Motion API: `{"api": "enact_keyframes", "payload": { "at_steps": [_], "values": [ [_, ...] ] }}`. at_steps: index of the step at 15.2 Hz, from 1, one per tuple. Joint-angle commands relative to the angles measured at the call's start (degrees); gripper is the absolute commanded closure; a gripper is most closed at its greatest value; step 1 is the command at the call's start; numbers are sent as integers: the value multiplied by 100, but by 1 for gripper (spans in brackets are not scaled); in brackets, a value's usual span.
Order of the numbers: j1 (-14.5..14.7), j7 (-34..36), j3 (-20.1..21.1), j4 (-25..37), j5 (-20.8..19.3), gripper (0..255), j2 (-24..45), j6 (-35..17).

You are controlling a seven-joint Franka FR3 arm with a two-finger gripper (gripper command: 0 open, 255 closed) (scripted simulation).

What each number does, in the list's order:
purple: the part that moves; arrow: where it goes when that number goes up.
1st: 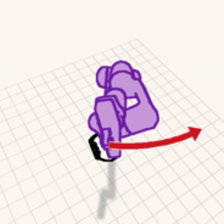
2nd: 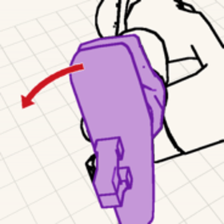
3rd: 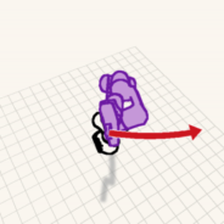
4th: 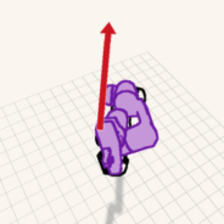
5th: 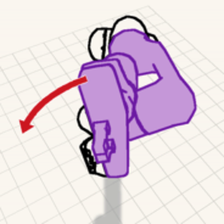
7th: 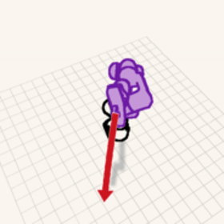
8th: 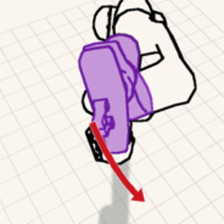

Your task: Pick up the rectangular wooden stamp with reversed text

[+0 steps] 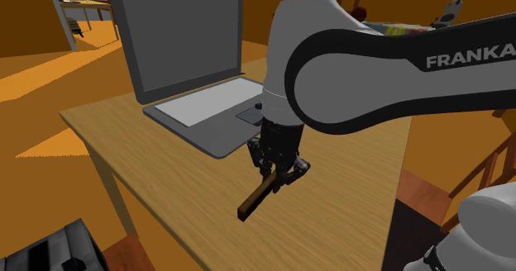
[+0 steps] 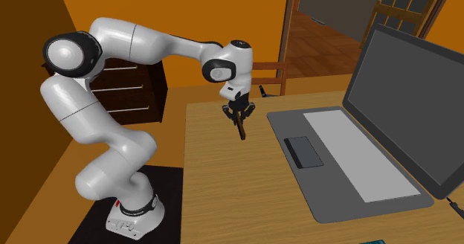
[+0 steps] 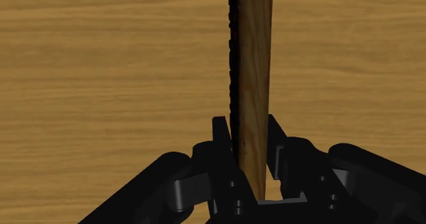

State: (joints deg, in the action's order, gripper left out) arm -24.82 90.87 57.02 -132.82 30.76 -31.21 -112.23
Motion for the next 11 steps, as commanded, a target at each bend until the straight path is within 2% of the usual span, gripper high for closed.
{"api": "enact_keyframes", "payload": {
  "at_steps": [1,11],
  "values": [
    [-36,27,60,-8,-27,255,59,14],
    [38,77,-354,567,-174,255,-118,801]
  ]
}}
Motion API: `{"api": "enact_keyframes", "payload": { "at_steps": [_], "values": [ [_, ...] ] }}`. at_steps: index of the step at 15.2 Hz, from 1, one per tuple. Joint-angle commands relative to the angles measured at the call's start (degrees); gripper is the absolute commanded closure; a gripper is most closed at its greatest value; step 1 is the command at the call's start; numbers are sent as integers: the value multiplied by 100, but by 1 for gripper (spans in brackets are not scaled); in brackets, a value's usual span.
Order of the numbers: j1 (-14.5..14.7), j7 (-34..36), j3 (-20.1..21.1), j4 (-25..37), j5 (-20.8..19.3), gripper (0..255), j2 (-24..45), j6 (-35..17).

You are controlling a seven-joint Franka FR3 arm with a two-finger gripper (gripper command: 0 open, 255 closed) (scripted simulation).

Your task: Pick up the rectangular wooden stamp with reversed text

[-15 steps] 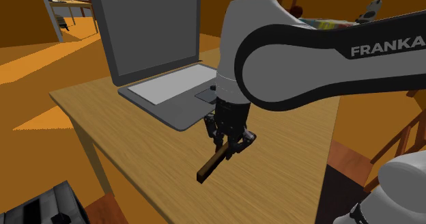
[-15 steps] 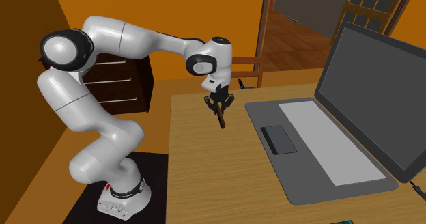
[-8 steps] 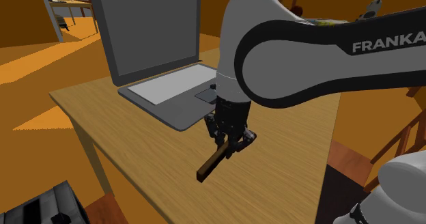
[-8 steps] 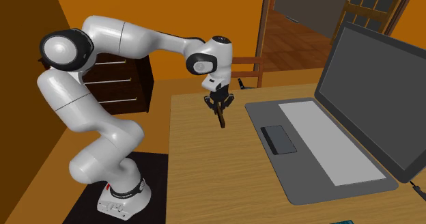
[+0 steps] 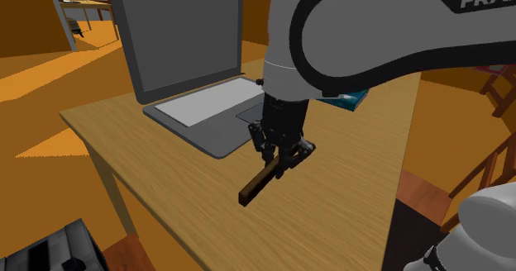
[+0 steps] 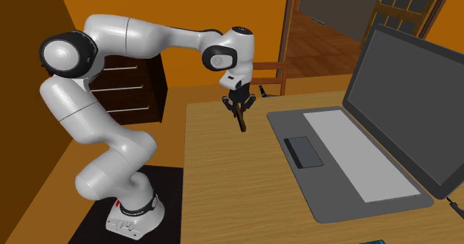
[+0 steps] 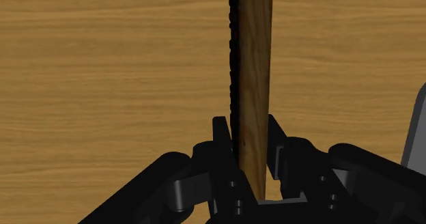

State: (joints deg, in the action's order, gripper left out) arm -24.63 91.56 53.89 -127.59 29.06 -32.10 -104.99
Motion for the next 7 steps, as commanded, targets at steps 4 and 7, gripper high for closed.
{"api": "enact_keyframes", "payload": {
  "at_steps": [4,7],
  "values": [
    [21,39,-172,305,-70,255,-54,376],
    [20,49,-207,382,-90,255,-58,461]
  ]
}}
